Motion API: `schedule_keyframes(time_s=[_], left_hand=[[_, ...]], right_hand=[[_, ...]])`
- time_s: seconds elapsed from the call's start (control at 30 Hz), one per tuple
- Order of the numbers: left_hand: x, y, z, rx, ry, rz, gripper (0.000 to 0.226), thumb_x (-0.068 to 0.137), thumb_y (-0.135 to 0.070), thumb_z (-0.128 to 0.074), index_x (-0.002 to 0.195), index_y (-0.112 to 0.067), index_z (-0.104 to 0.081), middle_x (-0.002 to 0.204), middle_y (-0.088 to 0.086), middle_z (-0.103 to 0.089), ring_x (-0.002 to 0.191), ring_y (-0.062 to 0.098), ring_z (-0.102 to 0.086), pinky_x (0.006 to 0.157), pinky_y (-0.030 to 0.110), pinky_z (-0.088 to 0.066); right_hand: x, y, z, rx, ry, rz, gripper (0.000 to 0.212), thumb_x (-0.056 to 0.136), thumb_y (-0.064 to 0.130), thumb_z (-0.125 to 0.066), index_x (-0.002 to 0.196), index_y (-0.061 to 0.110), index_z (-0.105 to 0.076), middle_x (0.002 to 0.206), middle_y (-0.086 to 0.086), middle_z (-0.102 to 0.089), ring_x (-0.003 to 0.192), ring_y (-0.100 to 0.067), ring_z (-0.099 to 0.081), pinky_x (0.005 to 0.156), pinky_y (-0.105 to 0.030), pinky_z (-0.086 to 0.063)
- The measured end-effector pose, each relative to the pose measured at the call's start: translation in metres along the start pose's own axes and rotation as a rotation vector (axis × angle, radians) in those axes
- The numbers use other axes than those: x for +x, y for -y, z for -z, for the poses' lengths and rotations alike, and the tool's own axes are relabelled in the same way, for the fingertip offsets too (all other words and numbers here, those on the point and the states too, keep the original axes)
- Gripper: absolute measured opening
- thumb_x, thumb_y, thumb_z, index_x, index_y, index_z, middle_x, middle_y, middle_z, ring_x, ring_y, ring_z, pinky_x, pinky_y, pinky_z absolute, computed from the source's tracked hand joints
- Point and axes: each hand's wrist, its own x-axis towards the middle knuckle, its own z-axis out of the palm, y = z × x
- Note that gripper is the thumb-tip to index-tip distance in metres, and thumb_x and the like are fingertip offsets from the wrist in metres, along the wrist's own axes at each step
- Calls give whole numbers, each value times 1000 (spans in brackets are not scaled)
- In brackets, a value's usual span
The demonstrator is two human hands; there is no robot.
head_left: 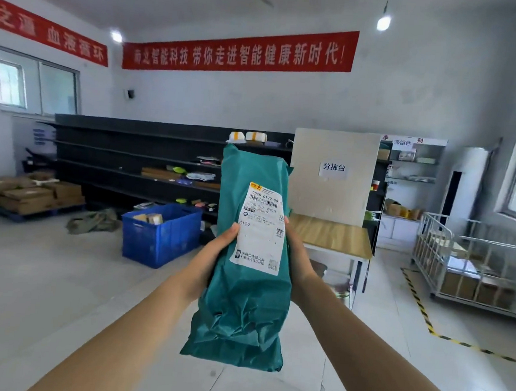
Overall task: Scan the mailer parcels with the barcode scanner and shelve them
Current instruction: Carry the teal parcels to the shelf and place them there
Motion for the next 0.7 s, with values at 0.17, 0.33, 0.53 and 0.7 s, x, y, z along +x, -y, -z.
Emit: schedule_keyframes(time_s=[0.17,0.33,0.53,0.7], left_hand=[[99,-27,58,2,-85,-26,41,76,-48,-59,109,-28,-68,114,4,-71,103,21,-69,88,39,-49],[184,-22,130,24,-159,-93,38,85,-48,-54,114,-29,-69,123,4,-66,114,22,-63,98,42,-45],[262,-35,245,128,-341,-149,52,82,-50,-54,126,-23,-59,128,3,-64,120,23,-58,107,42,-39],[280,-84,342,189,-631,-144,56,71,-59,-64,116,-25,-63,119,1,-69,114,21,-62,106,40,-41]], right_hand=[[125,15,9,-18,25,-11,62,82,65,-50,124,23,-65,122,-11,-69,115,-32,-63,103,-47,-46],[248,-11,18,-9,66,-65,58,83,65,-52,121,24,-68,121,-10,-70,115,-33,-63,104,-48,-45],[401,-48,-10,51,256,-170,53,87,60,-49,118,21,-68,113,-11,-73,104,-32,-67,89,-42,-53],[518,-78,-94,128,484,-291,48,90,55,-48,107,17,-73,102,-11,-76,87,-27,-73,80,-40,-52]])
